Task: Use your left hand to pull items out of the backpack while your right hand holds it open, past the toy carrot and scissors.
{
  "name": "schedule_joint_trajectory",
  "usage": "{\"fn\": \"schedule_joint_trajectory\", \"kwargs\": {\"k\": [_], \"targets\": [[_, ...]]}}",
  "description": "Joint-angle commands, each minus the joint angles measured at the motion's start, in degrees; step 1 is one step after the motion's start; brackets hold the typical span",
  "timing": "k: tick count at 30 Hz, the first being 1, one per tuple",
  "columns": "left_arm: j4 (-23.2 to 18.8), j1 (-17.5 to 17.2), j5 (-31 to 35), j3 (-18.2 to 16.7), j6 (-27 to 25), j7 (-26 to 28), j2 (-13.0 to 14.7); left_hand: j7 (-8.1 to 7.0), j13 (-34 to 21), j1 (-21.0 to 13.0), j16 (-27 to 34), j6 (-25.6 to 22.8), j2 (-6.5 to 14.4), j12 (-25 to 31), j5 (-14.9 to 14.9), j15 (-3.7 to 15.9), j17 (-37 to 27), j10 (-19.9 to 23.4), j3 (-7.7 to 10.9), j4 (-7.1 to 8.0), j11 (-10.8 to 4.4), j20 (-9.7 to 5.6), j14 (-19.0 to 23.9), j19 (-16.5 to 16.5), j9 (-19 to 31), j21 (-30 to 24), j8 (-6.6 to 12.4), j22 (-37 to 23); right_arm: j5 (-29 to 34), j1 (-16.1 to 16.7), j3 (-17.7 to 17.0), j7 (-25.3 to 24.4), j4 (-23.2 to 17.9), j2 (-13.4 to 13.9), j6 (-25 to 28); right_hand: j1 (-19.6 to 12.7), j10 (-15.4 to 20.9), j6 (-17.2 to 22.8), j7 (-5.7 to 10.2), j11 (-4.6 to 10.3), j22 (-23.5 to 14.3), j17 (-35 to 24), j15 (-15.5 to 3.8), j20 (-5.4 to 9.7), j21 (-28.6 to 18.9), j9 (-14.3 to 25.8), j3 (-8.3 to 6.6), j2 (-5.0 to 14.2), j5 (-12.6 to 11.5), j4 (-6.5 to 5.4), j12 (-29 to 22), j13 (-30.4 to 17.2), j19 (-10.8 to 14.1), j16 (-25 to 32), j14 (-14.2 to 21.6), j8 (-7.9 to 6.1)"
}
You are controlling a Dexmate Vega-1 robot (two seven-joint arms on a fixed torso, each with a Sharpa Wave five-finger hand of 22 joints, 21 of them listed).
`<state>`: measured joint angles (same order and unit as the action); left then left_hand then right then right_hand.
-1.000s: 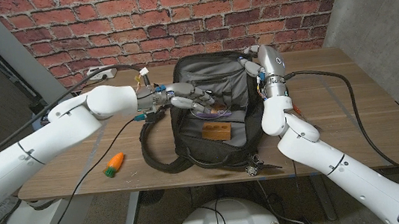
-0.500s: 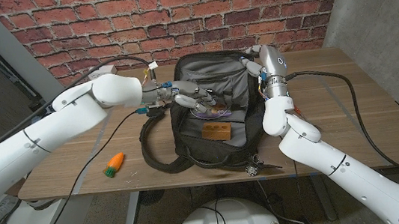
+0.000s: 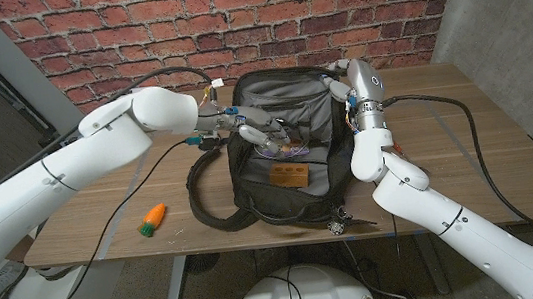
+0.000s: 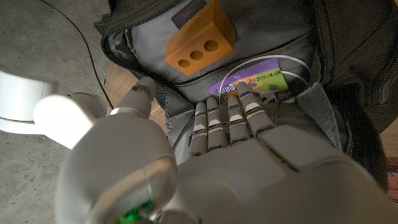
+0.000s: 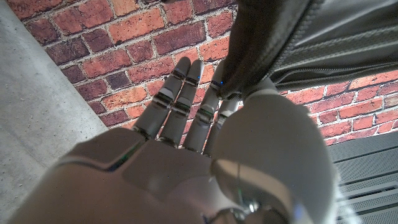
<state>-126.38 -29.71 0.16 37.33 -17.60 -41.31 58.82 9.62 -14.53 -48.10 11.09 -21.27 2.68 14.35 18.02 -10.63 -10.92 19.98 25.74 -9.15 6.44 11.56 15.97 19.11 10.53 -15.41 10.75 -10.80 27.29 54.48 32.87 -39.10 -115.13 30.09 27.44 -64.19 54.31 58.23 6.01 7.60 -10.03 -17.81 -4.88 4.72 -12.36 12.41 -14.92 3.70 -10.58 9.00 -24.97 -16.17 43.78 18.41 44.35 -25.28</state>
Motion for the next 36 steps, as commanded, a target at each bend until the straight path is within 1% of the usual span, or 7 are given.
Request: {"fn": "schedule_joint_trajectory", "kwargs": {"k": [1, 9, 18, 22, 28, 36], "targets": [[1.4, 3.8, 3.3, 3.2, -0.2, -4.4, -2.1, 0.33, -0.2, -0.4, 0.5, -0.5, -0.6, 0.4, 0.4, 0.18, -0.2, 1.0, -0.18, -0.02, -0.07, 0.04, 0.7, 0.4, 0.3, 0.3, 0.33, -0.2, -0.1, 0.1, -0.1, -0.3, -0.3, -0.3, 0.3, 0.1, 0.4, 0.5, -0.28, -0.3, -0.2, -0.1, -7.78, 2.33, -0.2, 0.2, 0.01, 0.32, -0.2, -0.12, 0.3, -0.2, 0.3, 0.0, 0.5, -0.28], [3.2, 6.6, 6.0, 5.4, -0.6, -7.9, -4.0, 0.6, -0.4, -1.1, 0.9, -1.0, -0.2, 0.6, 0.5, 0.79, -0.3, 1.5, -0.19, -0.16, -0.03, -0.02, 1.7, 0.5, 0.3, 0.4, 0.56, -0.2, -0.4, 0.1, -0.4, -0.4, -0.2, -0.3, 0.0, 0.0, 0.5, 0.5, -0.29, -0.35, -0.2, -0.1, -7.8, 2.33, -0.2, 0.2, 0.1, 0.33, -0.2, -0.13, 0.3, -0.2, 0.3, -0.1, 0.6, -0.24], [5.0, 8.8, 8.6, 8.4, -0.2, -10.8, -6.6, 0.55, -0.6, -1.3, 1.0, -0.7, -0.1, 0.5, 0.4, 0.85, -0.4, 1.3, -0.51, -0.14, -0.07, -0.09, 1.7, 0.4, 0.3, 0.5, 0.44, -0.3, -0.8, 0.5, -1.0, -1.0, -0.1, -0.3, -0.3, 0.0, 0.5, 0.6, -0.33, -0.35, -0.2, -0.1, -7.77, 2.28, -0.2, 0.1, 0.16, 0.37, -0.2, -0.14, 0.3, -0.2, 0.4, -0.2, 0.7, -0.23], [5.3, 9.2, 10.1, 9.4, 0.5, -11.0, -7.5, 0.64, -0.6, -1.4, 0.9, -0.2, -0.1, 0.4, 0.4, 0.72, -0.5, 0.9, -0.62, -0.12, 0.1, 0.01, 1.4, 0.3, 0.3, 0.5, 0.26, -0.3, -0.9, 0.9, -1.2, -1.4, -0.2, -0.2, -0.5, 0.0, 0.6, 0.6, -0.13, -0.4, -0.2, 0.0, -7.74, 2.26, -0.2, 0.1, 0.18, 0.37, -0.2, -0.16, 0.3, -0.2, 0.4, -0.3, 0.7, -0.22], [6.2, 9.6, 11.6, 10.6, 0.9, -11.3, -9.3, 0.54, -0.7, -1.7, 0.9, 0.0, 0.1, 0.3, 0.4, 0.87, -0.5, 0.6, -0.68, -0.15, 0.04, -0.1, 1.3, 0.2, 0.3, 0.6, 0.21, -0.3, -1.2, 1.6, -1.5, -1.9, -0.3, -0.2, -0.8, 0.0, 0.5, 0.4, -0.32, -0.45, -0.2, -0.1, -7.79, 2.22, -0.2, 0.1, 0.23, 0.39, -0.2, -0.16, 0.3, -0.2, 0.4, -0.3, 0.8, -0.15], [6.6, 9.8, 14.8, 11.7, 1.8, -11.1, -10.3, 0.56, -0.9, -2.3, 0.9, 0.5, 0.3, 0.0, 0.5, 1.02, -0.6, -0.1, -0.74, -0.3, 0.03, -0.23, 1.2, 0.1, 0.3, 0.7, 0.12, -0.4, -1.5, 2.0, -1.7, -2.1, -0.5, -0.2, -1.0, -0.1, 0.5, 0.5, -0.25, -0.4, -0.2, -0.1, -7.78, 2.18, -0.2, 0.1, 0.32, 0.42, -0.2, -0.17, 0.4, -0.2, 0.4, -0.3, 0.9, -0.14]]}}
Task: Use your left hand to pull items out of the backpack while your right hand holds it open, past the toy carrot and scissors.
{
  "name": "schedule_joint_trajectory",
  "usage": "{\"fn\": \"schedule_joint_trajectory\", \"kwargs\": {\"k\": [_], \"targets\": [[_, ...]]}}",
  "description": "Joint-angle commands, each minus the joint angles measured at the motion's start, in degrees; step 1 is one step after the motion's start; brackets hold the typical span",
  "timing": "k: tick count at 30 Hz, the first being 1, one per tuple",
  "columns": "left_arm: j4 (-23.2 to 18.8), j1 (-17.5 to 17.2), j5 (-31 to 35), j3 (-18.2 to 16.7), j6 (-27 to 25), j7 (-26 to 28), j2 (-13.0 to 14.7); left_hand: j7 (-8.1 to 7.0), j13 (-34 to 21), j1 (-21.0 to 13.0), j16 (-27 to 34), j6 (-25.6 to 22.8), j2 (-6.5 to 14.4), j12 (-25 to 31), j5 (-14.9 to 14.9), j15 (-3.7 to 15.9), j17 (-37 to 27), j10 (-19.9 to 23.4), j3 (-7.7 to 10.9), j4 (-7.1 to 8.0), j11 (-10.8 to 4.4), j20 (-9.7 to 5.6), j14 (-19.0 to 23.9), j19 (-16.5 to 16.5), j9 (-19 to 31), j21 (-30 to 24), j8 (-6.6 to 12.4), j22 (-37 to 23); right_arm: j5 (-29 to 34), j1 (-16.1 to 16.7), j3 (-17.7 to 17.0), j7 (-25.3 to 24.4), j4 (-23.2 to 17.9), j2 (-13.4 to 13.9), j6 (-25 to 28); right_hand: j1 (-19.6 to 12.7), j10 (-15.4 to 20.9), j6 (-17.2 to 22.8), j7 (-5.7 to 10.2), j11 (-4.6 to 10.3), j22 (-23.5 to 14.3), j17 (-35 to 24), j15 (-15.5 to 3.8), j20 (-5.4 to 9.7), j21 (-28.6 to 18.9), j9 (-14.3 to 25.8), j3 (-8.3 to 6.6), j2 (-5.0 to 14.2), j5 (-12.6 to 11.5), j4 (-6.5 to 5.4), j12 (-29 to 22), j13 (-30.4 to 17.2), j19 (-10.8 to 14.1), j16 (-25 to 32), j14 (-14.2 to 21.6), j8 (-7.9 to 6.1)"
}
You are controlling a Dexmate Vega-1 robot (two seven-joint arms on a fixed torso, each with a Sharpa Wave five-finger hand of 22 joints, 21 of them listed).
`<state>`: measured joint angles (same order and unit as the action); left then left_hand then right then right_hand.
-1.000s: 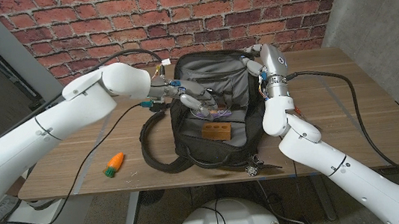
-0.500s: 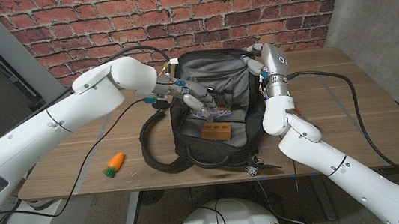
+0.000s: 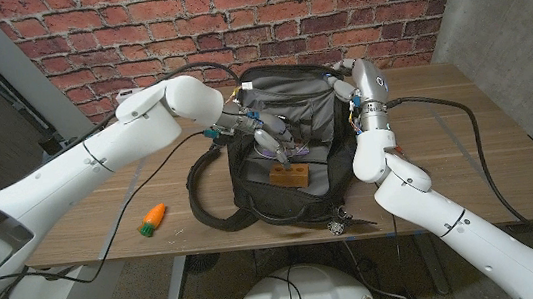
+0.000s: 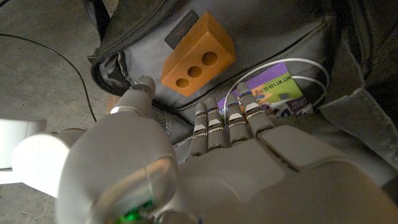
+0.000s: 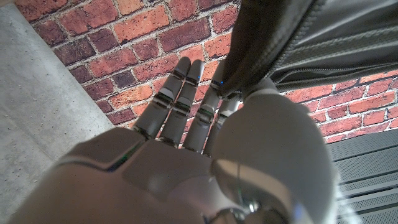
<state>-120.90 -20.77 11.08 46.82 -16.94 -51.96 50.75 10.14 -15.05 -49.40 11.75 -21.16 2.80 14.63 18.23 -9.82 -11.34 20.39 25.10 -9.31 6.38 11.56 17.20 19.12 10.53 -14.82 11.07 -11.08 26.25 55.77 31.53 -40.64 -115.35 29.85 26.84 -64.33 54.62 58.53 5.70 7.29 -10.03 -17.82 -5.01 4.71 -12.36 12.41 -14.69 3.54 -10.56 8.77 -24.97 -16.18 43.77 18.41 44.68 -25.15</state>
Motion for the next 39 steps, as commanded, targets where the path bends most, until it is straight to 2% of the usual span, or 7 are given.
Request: {"fn": "schedule_joint_trajectory", "kwargs": {"k": [1, 15, 25, 39], "targets": [[1.2, 0.9, 4.4, 2.4, 1.3, -0.4, -2.4, 0.08, -0.4, -1.0, 0.2, 0.5, 0.2, -0.3, 0.3, 0.17, -0.2, -0.6, -0.09, -0.14, 0.05, -0.2, -0.1, 0.1, 0.3, 0.1, -0.22, -0.1, -0.4, 0.7, -0.3, -0.6, -0.2, 0.0, -0.3, 0.0, 0.2, 0.2, 0.0, -0.06, -0.2, -0.1, -7.69, 2.21, -0.1, 0.1, 0.09, 0.57, -0.2, 0.08, 0.4, -0.2, 0.4, -0.3, 0.5, -0.26], [1.7, -0.4, 8.9, 3.0, 2.6, 0.2, -3.5, 0.01, -0.6, -1.8, 0.3, 0.7, 0.5, -0.3, 0.4, 0.38, -0.2, -0.9, -0.19, -0.25, 0.07, -0.35, -0.1, 0.2, 0.3, 0.1, -0.17, -0.1, -0.8, 0.6, -0.2, -1.4, 0.7, -0.7, -0.7, 0.1, 0.2, 0.2, 0.1, -0.11, -0.2, -0.2, -7.59, 2.14, -0.1, 0.1, 0.2, 0.65, -0.2, 0.0, 0.5, -0.2, 0.4, -0.4, 0.5, -0.22], [2.3, 0.0, 9.4, 3.7, 2.1, -2.7, -4.4, 0.13, -0.8, -1.9, 0.4, 0.6, 0.4, -0.1, 0.4, 0.5, -0.2, -0.5, -0.51, -0.14, 0.18, -0.36, 0.2, 0.3, 0.3, 0.1, -0.08, -0.1, -1.1, 0.8, -0.3, -1.9, 1.0, -0.9, -0.8, 0.1, 0.3, 0.2, -0.09, -0.16, -0.2, -0.2, -7.6, 2.14, -0.1, 0.1, 0.29, 0.7, -0.2, -0.03, 0.4, -0.3, 0.4, -0.4, 0.6, -0.17], [3.2, 0.2, 11.9, 5.3, 1.1, -3.6, -5.8, 0.16, -1.0, -2.1, 0.4, 1.2, 0.5, -0.3, 0.4, 0.27, -0.3, -1.0, -0.81, -0.08, 0.14, -0.41, 0.0, 0.4, 0.3, 0.1, -0.2, -0.2, -1.6, 1.8, -0.9, -2.6, 0.5, -0.6, -1.4, 0.0, 0.2, 0.2, -0.07, -0.09, -0.2, -0.3, -7.65, 2.11, -0.1, 0.1, 0.39, 0.73, -0.2, 0.0, 0.5, -0.4, 0.4, -0.5, 0.6, -0.15]]}}
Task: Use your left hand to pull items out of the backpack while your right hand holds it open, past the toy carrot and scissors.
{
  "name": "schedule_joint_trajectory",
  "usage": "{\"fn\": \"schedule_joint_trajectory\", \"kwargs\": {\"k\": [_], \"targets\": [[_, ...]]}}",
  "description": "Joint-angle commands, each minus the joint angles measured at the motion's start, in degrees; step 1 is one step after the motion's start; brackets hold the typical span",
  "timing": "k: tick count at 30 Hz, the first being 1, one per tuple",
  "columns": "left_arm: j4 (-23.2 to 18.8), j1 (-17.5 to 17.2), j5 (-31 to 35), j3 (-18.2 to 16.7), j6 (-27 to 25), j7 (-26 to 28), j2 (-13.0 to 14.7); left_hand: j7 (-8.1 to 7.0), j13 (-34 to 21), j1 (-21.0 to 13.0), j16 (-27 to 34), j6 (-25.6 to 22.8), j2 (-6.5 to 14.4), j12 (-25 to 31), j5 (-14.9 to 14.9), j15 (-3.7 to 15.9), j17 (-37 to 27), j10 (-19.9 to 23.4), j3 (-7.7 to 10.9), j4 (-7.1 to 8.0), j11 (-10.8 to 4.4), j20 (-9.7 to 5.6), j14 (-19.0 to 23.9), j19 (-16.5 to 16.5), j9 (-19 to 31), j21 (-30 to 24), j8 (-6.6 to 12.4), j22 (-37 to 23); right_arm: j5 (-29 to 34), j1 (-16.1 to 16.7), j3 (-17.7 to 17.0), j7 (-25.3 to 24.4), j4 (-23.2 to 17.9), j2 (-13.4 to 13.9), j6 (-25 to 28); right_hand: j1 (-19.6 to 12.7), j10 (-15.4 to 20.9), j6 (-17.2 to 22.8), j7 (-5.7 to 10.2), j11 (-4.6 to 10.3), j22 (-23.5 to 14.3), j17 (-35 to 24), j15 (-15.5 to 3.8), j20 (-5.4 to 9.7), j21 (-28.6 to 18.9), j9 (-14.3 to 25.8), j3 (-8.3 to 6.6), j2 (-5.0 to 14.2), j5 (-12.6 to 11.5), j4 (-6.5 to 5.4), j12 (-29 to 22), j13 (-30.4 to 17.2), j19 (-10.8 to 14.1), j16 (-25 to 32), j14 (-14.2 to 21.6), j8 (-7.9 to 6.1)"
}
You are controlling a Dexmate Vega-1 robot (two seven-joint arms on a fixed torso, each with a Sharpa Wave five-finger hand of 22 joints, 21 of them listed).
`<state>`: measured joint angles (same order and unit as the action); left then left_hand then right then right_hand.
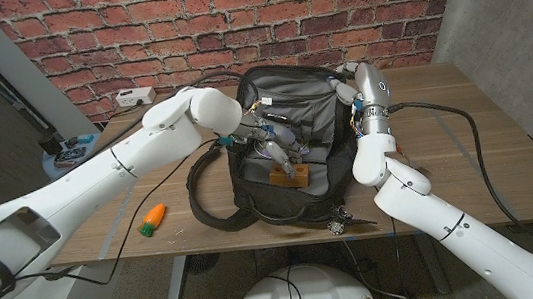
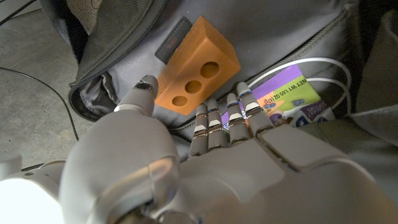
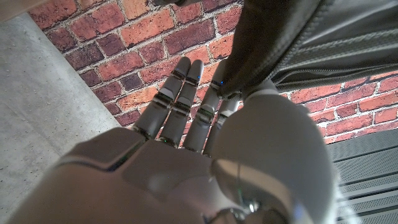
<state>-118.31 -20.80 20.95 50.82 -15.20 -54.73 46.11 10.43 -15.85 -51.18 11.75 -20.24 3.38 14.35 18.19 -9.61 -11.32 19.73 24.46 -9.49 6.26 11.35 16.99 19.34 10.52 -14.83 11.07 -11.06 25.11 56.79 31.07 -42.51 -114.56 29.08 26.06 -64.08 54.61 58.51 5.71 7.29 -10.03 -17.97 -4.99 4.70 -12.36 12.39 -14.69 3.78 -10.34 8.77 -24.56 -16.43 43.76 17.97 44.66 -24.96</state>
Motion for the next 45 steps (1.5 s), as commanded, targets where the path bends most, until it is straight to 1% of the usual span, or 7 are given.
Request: {"fn": "schedule_joint_trajectory", "kwargs": {"k": [1, 11, 21, 23, 26, 34, 45], "targets": [[0.6, 0.3, 2.3, 1.4, -0.6, -0.8, -1.2, -0.13, -0.2, -0.4, 0.4, 0.4, -0.1, 0.0, 0.4, 0.05, -0.3, -0.4, -0.19, 0.12, 0.31, -0.21, 0.2, 0.1, 0.3, 0.1, -0.22, -0.2, -0.5, 0.9, -0.5, -0.8, -0.3, 0.2, -0.7, -0.3, 0.2, 0.3, -0.08, -0.12, -0.2, -0.1, -7.67, 2.12, -0.1, 0.1, 0.4, 0.49, -0.4, 0.01, 0.1, -0.1, 0.4, -0.1, 0.6, -0.33], [1.1, 0.2, 4.2, 2.2, -0.6, -0.5, -2.5, -0.19, -0.4, -0.8, 0.6, 0.3, 0.0, 0.1, 0.5, 0.22, -0.4, -0.3, -0.31, 0.03, 0.14, -0.4, 0.5, 0.2, 0.3, 0.1, -0.09, -0.2, -1.0, 1.5, -1.1, -1.1, -0.4, 0.5, -1.4, -0.2, 0.2, 0.3, -0.02, -0.16, -0.2, -0.2, -7.59, 2.14, -0.1, 0.1, 0.48, 0.53, -0.4, -0.03, 0.1, -0.1, 0.5, -0.2, 0.5, -0.3], [-0.8, -1.2, 9.8, 2.8, -0.8, 1.5, -2.2, -0.18, -0.9, -1.4, 1.3, -0.5, 0.3, 0.7, 0.5, 0.86, -0.6, 0.7, -0.59, 0.05, 0.3, -0.61, 2.1, 1.5, 0.4, -0.4, 0.3, -0.3, -2.1, 1.7, -1.6, -1.6, 0.4, 0.1, -2.5, -0.2, 0.3, 0.3, 0.03, -0.17, -0.2, -0.2, -7.6, 2.11, -0.1, 0.1, 0.59, 0.56, -0.4, -0.04, 0.2, -0.1, 0.5, -0.2, 0.7, -0.26], [-1.4, -1.7, 11.7, 3.0, -1.0, 1.9, -2.1, -0.55, -1.0, -1.4, 1.5, -0.7, 0.3, 0.8, 0.4, 0.9, -0.6, 0.8, -0.74, 0.12, -0.06, -0.6, 2.5, 1.8, 0.4, -0.5, 0.38, -0.3, -2.2, 1.7, -1.6, -1.8, 0.6, 0.0, -2.8, -0.2, 0.3, 0.2, 0.02, -0.21, -0.2, -0.2, -7.58, 2.09, -0.1, 0.1, 0.61, 0.58, -0.3, -0.06, 0.2, -0.1, 0.5, -0.2, 0.7, -0.22], [-2.2, -2.7, 14.1, 3.0, -1.3, 2.8, -2.0, -0.74, -1.3, -1.5, 1.9, -1.4, 0.5, 1.3, 0.4, 1.24, -0.8, 1.6, -0.91, 0.22, -0.38, -0.73, 3.4, 2.2, 0.4, -0.7, 0.65, -0.3, -2.3, 1.5, -1.6, -2.1, 1.1, -0.2, -3.4, -0.2, 0.3, 0.2, -0.09, -0.17, -0.2, -0.2, -7.58, 2.08, -0.1, 0.1, 0.63, 0.56, -0.3, -0.06, 0.1, -0.1, 0.5, -0.2, 0.6, -0.23], [-5.5, -7.0, 23.1, 2.6, -2.4, 5.3, -1.2, -0.67, -3.2, -2.2, 3.0, -4.4, 1.2, 4.0, 0.3, 2.15, -1.4, 4.6, -1.42, 0.29, 0.27, -0.51, 6.5, 4.7, 0.9, -1.7, 1.55, -0.5, -3.1, 1.5, -1.9, -2.6, 2.1, -0.6, -4.3, -0.3, 0.3, 0.3, -0.16, -0.2, -0.2, -0.3, -7.66, 2.05, -0.1, 0.1, 0.66, 0.63, -0.4, -0.04, 0.2, -0.1, 0.5, -0.2, 0.7, -0.23], [-6.0, -10.2, 25.8, 0.2, -1.6, 5.0, -2.4, -1.97, -7.1, -4.4, 4.5, -9.9, 2.2, 8.9, 0.2, 3.36, -2.9, 7.4, -2.02, -0.16, -0.52, -0.64, 9.7, 6.5, 2.8, -2.5, 3.77, -0.6, -3.9, 2.0, -2.2, -2.7, 2.1, -0.5, -4.7, -0.3, 0.3, 0.3, -0.07, -0.23, -0.2, -0.3, -7.62, 2.06, -0.1, 0.1, 0.74, 0.65, -0.4, -0.05, 0.2, -0.2, 0.5, -0.3, 0.7, -0.19]]}}
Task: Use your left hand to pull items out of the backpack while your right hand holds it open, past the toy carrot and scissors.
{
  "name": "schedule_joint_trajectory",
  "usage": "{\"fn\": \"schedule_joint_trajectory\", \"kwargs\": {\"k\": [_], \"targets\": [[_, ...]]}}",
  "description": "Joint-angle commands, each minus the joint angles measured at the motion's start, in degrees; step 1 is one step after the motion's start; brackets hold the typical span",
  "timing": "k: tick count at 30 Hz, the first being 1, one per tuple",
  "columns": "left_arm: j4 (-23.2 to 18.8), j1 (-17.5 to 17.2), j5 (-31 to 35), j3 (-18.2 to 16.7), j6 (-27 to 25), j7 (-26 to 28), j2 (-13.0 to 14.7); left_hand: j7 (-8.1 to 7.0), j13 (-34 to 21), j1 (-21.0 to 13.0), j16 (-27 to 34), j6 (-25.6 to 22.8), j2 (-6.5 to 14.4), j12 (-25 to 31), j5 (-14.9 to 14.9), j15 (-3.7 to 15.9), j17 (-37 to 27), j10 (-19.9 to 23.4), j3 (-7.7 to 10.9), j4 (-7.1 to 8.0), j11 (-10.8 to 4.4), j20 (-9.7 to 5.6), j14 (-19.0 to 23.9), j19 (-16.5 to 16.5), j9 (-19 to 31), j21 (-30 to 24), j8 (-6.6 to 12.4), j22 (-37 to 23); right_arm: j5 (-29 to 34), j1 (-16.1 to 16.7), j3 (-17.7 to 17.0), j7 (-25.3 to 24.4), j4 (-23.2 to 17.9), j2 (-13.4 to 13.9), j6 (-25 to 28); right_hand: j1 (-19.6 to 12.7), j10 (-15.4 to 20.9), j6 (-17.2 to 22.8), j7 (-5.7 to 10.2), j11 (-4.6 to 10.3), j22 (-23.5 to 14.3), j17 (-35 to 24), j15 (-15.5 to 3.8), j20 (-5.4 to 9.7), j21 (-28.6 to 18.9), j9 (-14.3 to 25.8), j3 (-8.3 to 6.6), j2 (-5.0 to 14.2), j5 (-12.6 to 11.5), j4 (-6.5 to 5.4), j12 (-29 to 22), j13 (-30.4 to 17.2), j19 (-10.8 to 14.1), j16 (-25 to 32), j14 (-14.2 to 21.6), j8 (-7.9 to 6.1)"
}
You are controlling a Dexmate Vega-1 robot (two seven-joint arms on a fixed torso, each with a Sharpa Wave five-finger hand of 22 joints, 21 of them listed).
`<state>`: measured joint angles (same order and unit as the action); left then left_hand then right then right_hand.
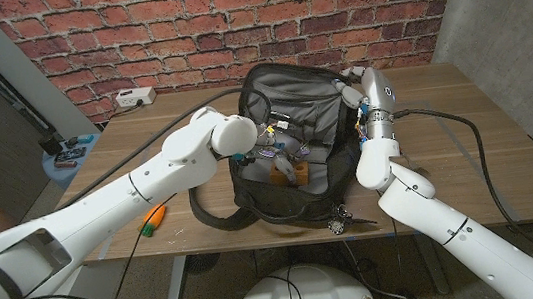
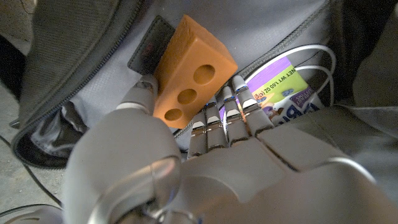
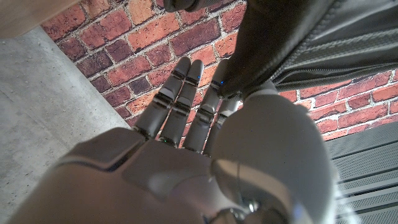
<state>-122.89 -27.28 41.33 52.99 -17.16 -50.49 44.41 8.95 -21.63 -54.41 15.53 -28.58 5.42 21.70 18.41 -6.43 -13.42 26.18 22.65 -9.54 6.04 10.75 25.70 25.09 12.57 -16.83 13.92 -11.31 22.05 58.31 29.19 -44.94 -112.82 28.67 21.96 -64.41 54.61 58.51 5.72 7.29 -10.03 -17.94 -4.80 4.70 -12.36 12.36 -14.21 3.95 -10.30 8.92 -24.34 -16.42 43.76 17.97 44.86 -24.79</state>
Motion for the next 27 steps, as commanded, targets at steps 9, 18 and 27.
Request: {"fn": "schedule_joint_trajectory", "kwargs": {"k": [9, 18, 27], "targets": [[-2.5, -5.7, 7.5, -3.7, 1.3, 1.4, -0.9, -1.03, -5.8, -3.3, 3.6, -5.5, 0.3, 6.7, -0.2, 2.1, -3.5, 3.6, -1.26, -0.21, -2.13, -1.07, 4.7, 3.6, 3.2, -1.7, 4.04, -0.5, -0.9, 0.7, -0.4, 0.1, -0.1, 0.4, -0.5, 0.0, 0.3, 0.5, -0.02, -0.26, -0.2, -0.4, -7.81, 2.06, -0.1, 0.2, 0.33, 0.5, -0.4, -0.19, 0.0, -0.2, 0.5, -0.4, 0.5, -0.39], [-4.4, -7.2, 7.3, -6.3, 1.2, 1.1, -0.7, -0.8, -7.4, -4.0, 4.1, -6.3, 0.4, 8.5, -0.2, 2.9, -4.4, 4.2, -1.42, -0.18, -2.37, -1.52, 5.3, 3.9, 4.1, -1.9, 4.97, -0.6, -0.8, 0.3, -0.2, 0.6, 0.0, 0.6, -0.2, 0.0, 0.3, 0.3, -0.02, -0.2, -0.2, -0.5, -7.8, 2.04, -0.1, 0.2, 0.41, 0.58, -0.4, -0.22, 0.1, -0.2, 0.5, -0.4, 0.6, -0.28], [-5.4, -7.9, 5.5, -8.6, 0.4, 0.7, -0.7, -0.69, -8.6, -4.3, 4.3, -6.7, 0.3, 9.6, -0.2, 2.94, -4.9, 4.1, -1.55, -0.1, -2.32, -1.54, 5.6, 3.8, 4.8, -2.0, 5.51, -0.6, -0.7, -0.3, 0.1, 1.2, -0.1, 0.6, 0.3, 0.0, 0.3, 0.2, -0.09, -0.22, -0.3, -0.5, -7.8, 2.03, -0.1, 0.2, 0.47, 0.61, -0.4, -0.23, 0.1, -0.2, 0.5, -0.4, 0.6, -0.24]]}}
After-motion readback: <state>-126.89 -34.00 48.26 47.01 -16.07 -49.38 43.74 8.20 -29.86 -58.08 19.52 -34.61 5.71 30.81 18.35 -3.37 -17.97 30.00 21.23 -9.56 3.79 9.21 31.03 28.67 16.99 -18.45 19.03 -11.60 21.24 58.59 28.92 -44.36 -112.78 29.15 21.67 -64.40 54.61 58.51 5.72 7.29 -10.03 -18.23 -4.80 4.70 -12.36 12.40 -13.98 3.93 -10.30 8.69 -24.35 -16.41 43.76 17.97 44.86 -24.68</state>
